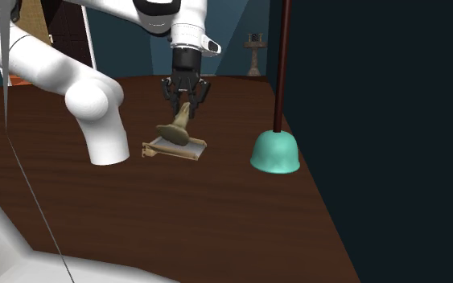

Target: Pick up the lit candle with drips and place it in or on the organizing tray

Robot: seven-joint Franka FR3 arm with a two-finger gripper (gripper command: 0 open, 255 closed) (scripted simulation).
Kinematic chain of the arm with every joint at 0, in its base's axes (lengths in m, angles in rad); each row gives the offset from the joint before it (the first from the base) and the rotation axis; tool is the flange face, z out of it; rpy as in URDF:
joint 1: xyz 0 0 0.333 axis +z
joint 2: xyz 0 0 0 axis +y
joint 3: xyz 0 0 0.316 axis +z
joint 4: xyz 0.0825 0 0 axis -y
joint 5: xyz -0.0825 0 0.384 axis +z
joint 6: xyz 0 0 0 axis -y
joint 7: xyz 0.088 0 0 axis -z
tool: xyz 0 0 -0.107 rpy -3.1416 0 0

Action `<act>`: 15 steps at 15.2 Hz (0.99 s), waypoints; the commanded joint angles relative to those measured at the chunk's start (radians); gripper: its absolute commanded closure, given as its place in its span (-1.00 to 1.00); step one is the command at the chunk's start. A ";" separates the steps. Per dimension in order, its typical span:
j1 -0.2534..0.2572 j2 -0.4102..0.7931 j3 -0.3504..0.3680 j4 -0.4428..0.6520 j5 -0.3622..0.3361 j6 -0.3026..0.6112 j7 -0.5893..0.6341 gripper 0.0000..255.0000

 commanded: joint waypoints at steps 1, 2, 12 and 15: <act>0.026 -0.045 0.053 -0.023 0.049 -0.034 0.045 1.00; 0.042 -0.062 0.080 -0.030 0.076 -0.048 0.069 1.00; 0.135 -0.116 0.224 -0.116 0.222 -0.040 0.209 1.00; 0.136 -0.112 0.223 -0.155 0.221 0.002 0.214 1.00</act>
